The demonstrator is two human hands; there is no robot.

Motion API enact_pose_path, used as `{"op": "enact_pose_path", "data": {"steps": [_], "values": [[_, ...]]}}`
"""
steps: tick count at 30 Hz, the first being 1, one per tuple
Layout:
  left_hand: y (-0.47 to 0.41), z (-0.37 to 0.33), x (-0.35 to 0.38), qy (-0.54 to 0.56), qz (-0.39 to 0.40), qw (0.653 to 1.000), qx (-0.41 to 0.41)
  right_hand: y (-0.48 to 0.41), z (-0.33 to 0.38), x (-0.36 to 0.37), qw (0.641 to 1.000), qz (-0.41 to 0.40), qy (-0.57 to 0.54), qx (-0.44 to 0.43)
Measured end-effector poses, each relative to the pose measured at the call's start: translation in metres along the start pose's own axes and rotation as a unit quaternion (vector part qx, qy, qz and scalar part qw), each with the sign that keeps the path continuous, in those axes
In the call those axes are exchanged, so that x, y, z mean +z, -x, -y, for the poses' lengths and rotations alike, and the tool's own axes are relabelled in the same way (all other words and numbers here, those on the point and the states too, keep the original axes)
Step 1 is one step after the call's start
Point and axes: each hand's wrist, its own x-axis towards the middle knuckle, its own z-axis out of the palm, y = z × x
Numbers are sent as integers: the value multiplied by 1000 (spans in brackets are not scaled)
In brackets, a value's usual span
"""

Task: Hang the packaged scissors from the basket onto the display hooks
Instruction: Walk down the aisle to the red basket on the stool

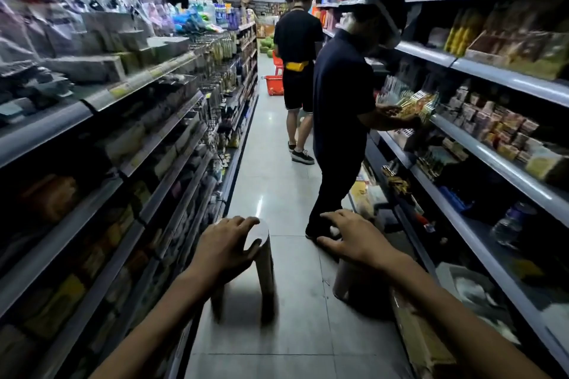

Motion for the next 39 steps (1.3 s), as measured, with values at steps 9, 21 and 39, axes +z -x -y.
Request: {"op": "enact_pose_path", "data": {"steps": [9, 21, 39], "values": [[-134, 52, 61, -15, -52, 998, 19, -143, -26, 15, 999, -42, -23, 11], [-294, 68, 148, 38, 71, 997, -6, -311, -116, 56, 997, 64, -48, 11], [-507, 77, 246, 1, 131, 979, -154, -562, -207, 60, 995, 91, -11, 26]]}}
